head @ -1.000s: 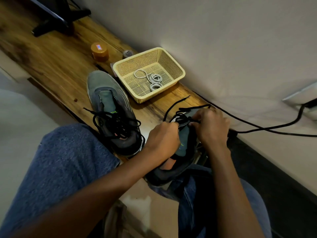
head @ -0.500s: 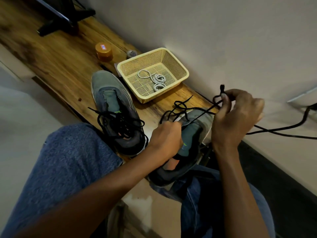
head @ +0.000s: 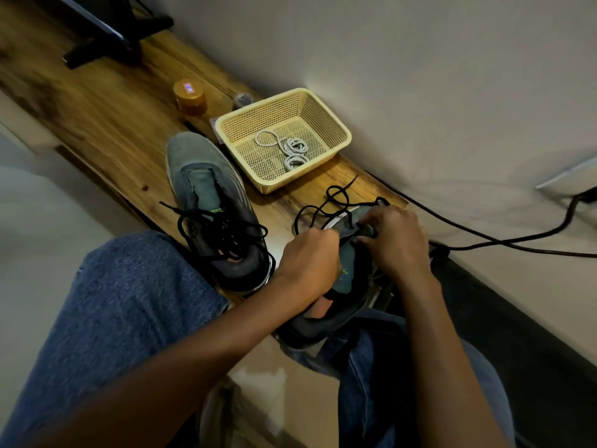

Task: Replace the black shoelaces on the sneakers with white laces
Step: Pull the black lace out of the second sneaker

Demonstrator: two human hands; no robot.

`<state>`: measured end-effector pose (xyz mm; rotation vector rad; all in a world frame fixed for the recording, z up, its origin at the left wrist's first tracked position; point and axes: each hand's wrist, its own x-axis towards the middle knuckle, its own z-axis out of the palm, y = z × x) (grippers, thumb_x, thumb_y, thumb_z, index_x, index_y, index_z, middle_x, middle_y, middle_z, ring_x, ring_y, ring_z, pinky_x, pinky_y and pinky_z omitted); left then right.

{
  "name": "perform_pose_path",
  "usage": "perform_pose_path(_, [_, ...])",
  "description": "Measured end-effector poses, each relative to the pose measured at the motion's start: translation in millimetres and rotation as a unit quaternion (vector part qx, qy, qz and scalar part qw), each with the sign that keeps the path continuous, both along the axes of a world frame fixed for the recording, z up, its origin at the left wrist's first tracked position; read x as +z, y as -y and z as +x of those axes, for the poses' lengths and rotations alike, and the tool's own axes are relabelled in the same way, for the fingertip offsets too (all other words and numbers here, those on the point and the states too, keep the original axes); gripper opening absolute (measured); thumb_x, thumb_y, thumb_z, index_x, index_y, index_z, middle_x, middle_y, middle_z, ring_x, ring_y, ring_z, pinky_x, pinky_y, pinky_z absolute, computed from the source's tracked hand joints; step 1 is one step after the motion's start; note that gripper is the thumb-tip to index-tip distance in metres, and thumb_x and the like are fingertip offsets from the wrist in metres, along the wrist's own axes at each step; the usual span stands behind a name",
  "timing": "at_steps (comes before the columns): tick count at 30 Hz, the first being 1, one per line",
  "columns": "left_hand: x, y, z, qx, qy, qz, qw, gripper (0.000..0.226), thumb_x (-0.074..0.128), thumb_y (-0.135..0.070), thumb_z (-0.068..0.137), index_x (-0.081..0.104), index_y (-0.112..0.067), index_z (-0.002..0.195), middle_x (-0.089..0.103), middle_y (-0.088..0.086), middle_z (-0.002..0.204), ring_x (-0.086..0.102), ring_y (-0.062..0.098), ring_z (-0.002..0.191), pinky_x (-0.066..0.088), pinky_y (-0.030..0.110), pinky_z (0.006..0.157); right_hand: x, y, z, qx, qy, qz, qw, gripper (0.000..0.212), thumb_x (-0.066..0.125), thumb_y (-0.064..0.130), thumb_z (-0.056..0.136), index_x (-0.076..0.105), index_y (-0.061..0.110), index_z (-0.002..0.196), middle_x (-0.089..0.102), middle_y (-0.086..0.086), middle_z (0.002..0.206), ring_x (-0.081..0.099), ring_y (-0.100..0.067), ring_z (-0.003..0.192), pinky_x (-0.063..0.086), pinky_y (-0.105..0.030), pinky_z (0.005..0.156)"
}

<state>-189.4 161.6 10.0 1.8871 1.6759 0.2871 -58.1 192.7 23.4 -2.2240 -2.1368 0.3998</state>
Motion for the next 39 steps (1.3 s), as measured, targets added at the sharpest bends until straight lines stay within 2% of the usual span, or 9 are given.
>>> perform_pose_path(4, [0,0,0,-0.005,-0.001,-0.001,1.000,0.028,0.057,-0.021,0.093,0.060,-0.012,0.119,0.065,0.014,0.103,0.062,0.032,0.094,0.041,0.034,0.067,-3,0,-5,-0.040,-0.017,0.030,0.999,0.017,0.071,0.017,0.085,0.069,0.016,0.102,0.065,-0.009,0.107,0.059,-0.029,0.101,0.053,-0.043,0.079])
perform_pose_path(10, [0,-1,0,0.000,-0.005,0.008,1.000,0.026,0.057,-0.020,0.094,0.059,-0.010,0.117,0.064,0.015,0.104,0.062,0.034,0.096,0.038,0.033,0.066,0,4,-9,-0.032,-0.046,0.147,0.988,0.004,0.061,0.009,0.091,0.064,0.010,0.092,0.062,-0.008,0.098,0.058,-0.023,0.086,0.044,-0.033,0.066])
perform_pose_path(15, [2,-4,-2,0.013,-0.007,0.042,0.999,0.032,0.053,-0.009,0.094,0.055,-0.013,0.126,0.065,0.015,0.104,0.062,0.033,0.096,0.039,0.033,0.065,10,4,-17,-0.073,-0.125,0.400,0.905,0.011,0.056,0.009,0.092,0.061,0.000,0.096,0.058,-0.017,0.099,0.050,-0.015,0.077,0.034,-0.022,0.064])
perform_pose_path(18, [4,-4,-2,0.008,-0.007,0.035,0.999,0.036,0.054,-0.007,0.093,0.053,-0.014,0.129,0.065,0.015,0.106,0.062,0.033,0.097,0.039,0.033,0.066,14,3,-21,-0.096,-0.159,0.466,0.865,0.016,0.052,0.011,0.093,0.060,-0.002,0.095,0.057,-0.019,0.097,0.042,-0.003,0.077,0.031,-0.014,0.067])
perform_pose_path(20, [5,-3,-2,-0.003,-0.013,0.015,1.000,0.034,0.059,-0.010,0.091,0.055,-0.012,0.125,0.064,0.015,0.108,0.061,0.034,0.100,0.038,0.034,0.067,14,3,-18,-0.102,-0.146,0.434,0.883,0.011,0.054,0.009,0.093,0.059,-0.001,0.095,0.057,-0.017,0.096,0.046,-0.010,0.081,0.029,-0.016,0.068])
perform_pose_path(24, [5,-1,-5,-0.012,-0.025,-0.007,1.000,0.029,0.061,-0.015,0.091,0.057,-0.007,0.118,0.062,0.017,0.111,0.060,0.036,0.102,0.037,0.034,0.069,9,-2,-3,-0.118,-0.051,0.202,0.971,0.014,0.058,0.010,0.091,0.060,0.010,0.104,0.058,-0.013,0.112,0.044,-0.033,0.108,0.035,-0.041,0.086])
perform_pose_path(27, [5,1,-5,-0.007,-0.030,0.006,1.000,0.028,0.059,-0.017,0.092,0.056,-0.009,0.119,0.062,0.016,0.111,0.060,0.036,0.102,0.035,0.034,0.069,9,1,-2,-0.089,-0.048,0.091,0.991,0.034,0.059,0.009,0.087,0.059,0.020,0.119,0.046,-0.012,0.132,0.032,-0.035,0.122,0.032,-0.051,0.099])
perform_pose_path(31, [3,0,-4,-0.002,-0.030,0.020,0.999,0.022,0.054,-0.018,0.095,0.057,-0.010,0.115,0.062,0.014,0.108,0.060,0.035,0.100,0.035,0.034,0.068,6,4,-5,-0.017,-0.008,0.010,1.000,0.033,0.063,0.023,0.087,0.061,0.031,0.119,0.042,-0.005,0.139,0.024,-0.030,0.132,0.025,-0.049,0.102])
perform_pose_path(39, [-3,-3,-3,-0.006,-0.041,0.027,0.999,0.022,0.057,-0.023,0.095,0.060,-0.010,0.112,0.063,0.014,0.106,0.061,0.034,0.099,0.036,0.034,0.067,-2,3,-10,-0.044,-0.041,0.047,0.997,0.008,0.065,0.018,0.089,0.065,0.015,0.097,0.064,-0.008,0.106,0.060,-0.028,0.099,0.052,-0.043,0.078])
